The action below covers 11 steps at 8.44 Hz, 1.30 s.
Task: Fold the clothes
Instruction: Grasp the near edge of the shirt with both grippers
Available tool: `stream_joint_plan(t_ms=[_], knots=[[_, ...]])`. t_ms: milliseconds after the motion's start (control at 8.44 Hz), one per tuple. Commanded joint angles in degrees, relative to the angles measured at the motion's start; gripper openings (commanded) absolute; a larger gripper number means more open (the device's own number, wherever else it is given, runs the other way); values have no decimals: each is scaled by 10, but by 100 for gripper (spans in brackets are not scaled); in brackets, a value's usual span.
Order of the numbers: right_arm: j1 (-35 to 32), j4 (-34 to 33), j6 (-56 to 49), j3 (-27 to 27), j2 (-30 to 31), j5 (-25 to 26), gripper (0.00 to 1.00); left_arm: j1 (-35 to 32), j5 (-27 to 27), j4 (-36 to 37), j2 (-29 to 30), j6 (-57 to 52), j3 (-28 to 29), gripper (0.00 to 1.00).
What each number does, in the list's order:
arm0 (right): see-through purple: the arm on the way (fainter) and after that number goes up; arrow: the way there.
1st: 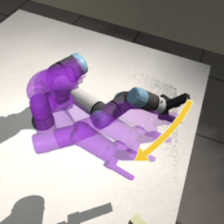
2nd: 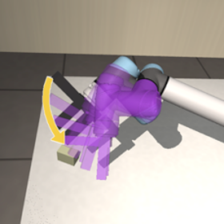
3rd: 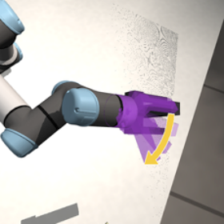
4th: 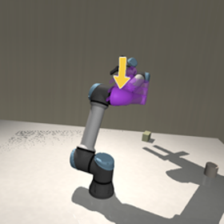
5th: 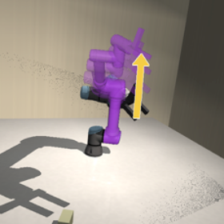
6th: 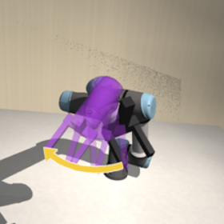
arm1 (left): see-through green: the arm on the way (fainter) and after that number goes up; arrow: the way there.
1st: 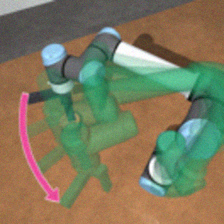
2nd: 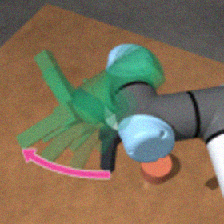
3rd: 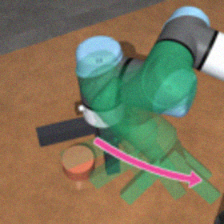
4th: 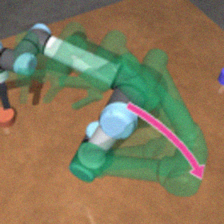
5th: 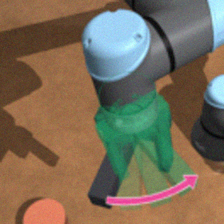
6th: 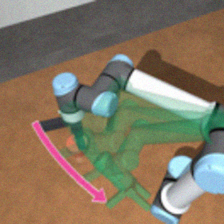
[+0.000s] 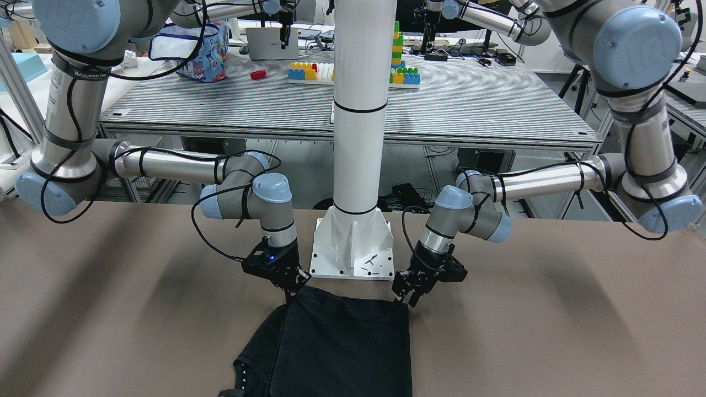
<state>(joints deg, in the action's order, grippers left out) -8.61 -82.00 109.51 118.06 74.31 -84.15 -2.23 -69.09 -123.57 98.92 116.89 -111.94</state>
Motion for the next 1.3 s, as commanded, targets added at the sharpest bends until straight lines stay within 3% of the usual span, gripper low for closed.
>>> stream_joint_plan(t_ms=[0,237,356,593,830,948,1185], knots=[[0,0,0,2,0,0,0,-1,0,0,-1,8,1,35],[0,0,0,2,0,0,0,0,0,0,-1,17,1,21],[0,1,0,2,0,-1,0,0,0,0,-2,17,1,2],[-1,2,0,3,0,-4,0,-2,-8,0,-12,17,-27,0],[-10,15,-2,24,8,-6,0,-4,-42,0,-69,16,-140,0],[-31,18,-17,57,16,-12,0,-21,-53,0,-64,14,-151,0],[-129,15,-48,62,-3,-72,0,-167,-172,3,2,8,-115,0]])
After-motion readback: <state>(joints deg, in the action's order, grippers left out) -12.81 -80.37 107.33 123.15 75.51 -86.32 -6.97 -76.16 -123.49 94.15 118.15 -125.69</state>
